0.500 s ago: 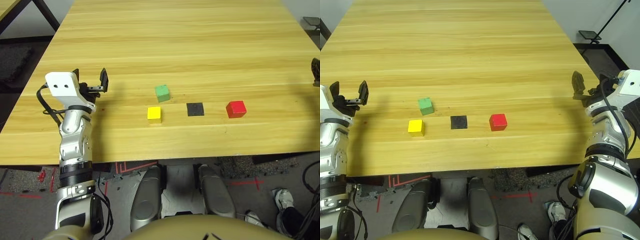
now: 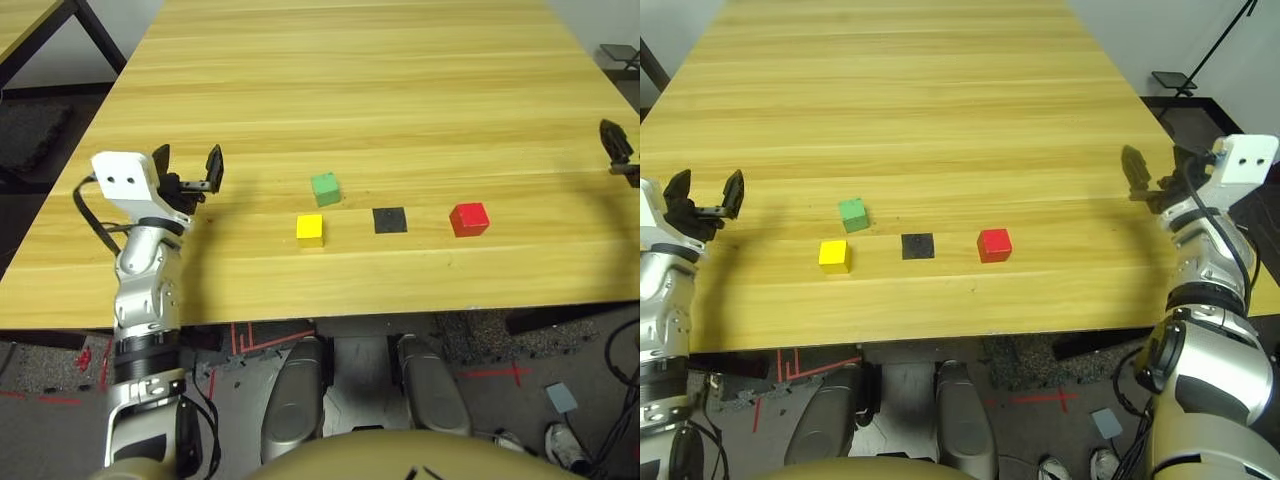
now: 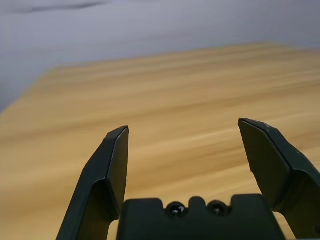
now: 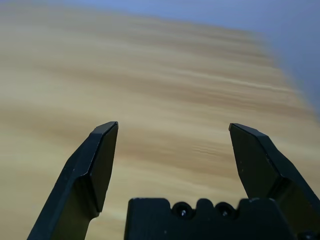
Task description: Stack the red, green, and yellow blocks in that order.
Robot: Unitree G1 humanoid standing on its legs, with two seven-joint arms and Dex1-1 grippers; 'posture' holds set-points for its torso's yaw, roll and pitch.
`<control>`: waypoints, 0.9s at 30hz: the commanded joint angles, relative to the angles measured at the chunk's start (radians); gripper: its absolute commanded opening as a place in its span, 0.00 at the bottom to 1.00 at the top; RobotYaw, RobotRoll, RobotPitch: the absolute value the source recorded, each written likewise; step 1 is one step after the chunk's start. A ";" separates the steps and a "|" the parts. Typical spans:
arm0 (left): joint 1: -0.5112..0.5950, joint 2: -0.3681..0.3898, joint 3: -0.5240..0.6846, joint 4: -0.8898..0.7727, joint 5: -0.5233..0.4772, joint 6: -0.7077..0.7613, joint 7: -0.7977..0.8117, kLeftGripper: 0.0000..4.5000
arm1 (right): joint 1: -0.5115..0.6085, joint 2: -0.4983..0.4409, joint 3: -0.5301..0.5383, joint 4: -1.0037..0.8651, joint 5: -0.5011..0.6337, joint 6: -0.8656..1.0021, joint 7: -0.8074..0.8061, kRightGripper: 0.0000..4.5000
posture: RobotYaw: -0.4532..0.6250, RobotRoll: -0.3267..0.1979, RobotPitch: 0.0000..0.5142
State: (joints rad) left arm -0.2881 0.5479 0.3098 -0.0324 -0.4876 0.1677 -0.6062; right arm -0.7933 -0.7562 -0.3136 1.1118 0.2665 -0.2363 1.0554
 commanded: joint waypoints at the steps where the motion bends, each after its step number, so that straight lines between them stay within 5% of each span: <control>1: -0.008 0.071 -0.066 -0.067 -0.072 0.103 -0.166 0.99 | 0.040 0.013 0.087 -0.120 -0.009 0.048 0.212 1.00 | 0.57 0.51 0.25; 7: -0.038 0.192 -0.188 -0.111 -0.067 0.155 -0.391 0.99 | 0.122 0.000 0.213 -0.416 0.015 0.181 0.459 1.00 | 0.57 0.49 0.25; 13: -0.070 0.215 -0.276 -0.101 -0.003 0.128 -0.470 0.99 | 0.164 -0.033 0.309 -0.567 0.017 0.248 0.558 1.00 | 0.58 0.46 0.26; 27: -0.124 0.194 -0.389 -0.059 0.139 0.074 -0.515 0.99 | 0.000 -0.031 0.555 -0.329 -0.048 0.061 0.559 1.00 | 0.62 0.44 0.29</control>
State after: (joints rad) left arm -0.4067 0.7420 -0.0638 -0.0981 -0.3644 0.2534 -1.1092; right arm -0.7814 -0.7884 0.2050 0.7490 0.2343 -0.1465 1.6082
